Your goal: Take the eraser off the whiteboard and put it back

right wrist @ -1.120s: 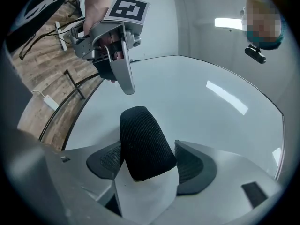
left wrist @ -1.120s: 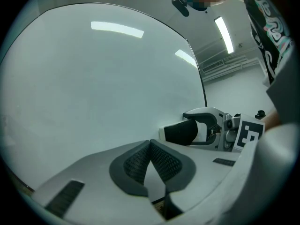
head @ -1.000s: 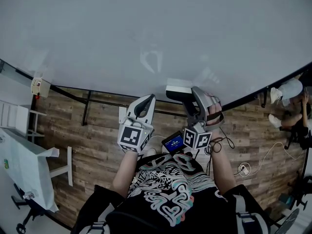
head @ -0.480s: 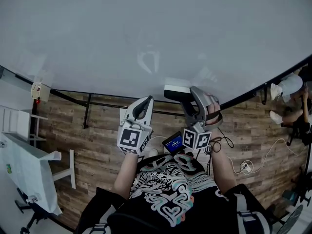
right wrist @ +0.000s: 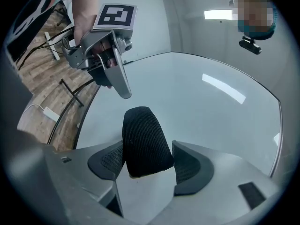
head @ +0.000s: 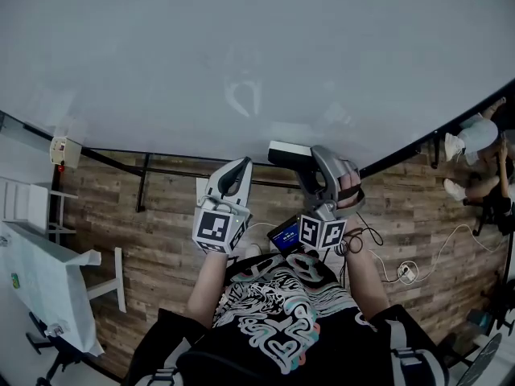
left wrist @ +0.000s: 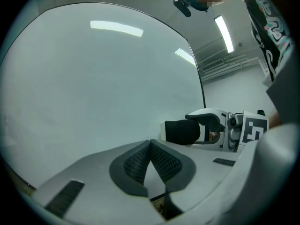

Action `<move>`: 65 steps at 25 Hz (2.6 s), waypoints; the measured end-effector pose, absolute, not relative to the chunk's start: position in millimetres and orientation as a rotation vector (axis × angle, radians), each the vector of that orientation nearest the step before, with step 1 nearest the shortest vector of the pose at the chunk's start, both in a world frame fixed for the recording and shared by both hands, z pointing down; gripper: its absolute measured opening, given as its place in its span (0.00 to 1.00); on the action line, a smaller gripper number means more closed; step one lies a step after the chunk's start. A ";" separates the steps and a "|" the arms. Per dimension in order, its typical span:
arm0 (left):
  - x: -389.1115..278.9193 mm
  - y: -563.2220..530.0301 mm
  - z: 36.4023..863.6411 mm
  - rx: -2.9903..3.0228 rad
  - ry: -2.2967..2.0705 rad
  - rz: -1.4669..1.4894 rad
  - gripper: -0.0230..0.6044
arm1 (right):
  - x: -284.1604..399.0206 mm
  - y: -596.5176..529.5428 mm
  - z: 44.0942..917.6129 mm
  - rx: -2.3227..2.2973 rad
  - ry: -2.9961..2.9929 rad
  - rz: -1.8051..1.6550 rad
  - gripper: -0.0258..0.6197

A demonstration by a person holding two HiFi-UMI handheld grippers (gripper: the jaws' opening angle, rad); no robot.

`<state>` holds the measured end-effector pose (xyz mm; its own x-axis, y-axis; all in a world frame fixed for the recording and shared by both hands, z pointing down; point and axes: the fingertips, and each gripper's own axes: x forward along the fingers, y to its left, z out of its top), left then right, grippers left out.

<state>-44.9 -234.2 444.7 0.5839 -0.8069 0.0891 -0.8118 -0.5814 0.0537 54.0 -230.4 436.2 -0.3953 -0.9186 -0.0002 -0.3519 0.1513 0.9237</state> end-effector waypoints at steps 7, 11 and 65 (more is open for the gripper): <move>-42.4 -229.5 442.5 2.727 -1.387 0.080 0.07 | 58.1 -222.9 435.9 1.227 -1.836 -1.217 0.54; -43.6 -225.9 441.1 2.730 -1.385 0.077 0.07 | 59.0 -217.4 433.3 1.243 -1.838 -1.205 0.54; -60.8 -160.6 423.5 2.795 -1.364 0.024 0.07 | 54.0 -125.2 402.6 1.488 -1.934 -1.024 0.54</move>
<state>-60.8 -160.6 423.5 0.6153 -0.7878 0.0275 -0.7883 -0.6149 0.0212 54.0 -125.2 402.6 -0.2858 -0.9563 -0.0616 -0.5886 0.1245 0.7988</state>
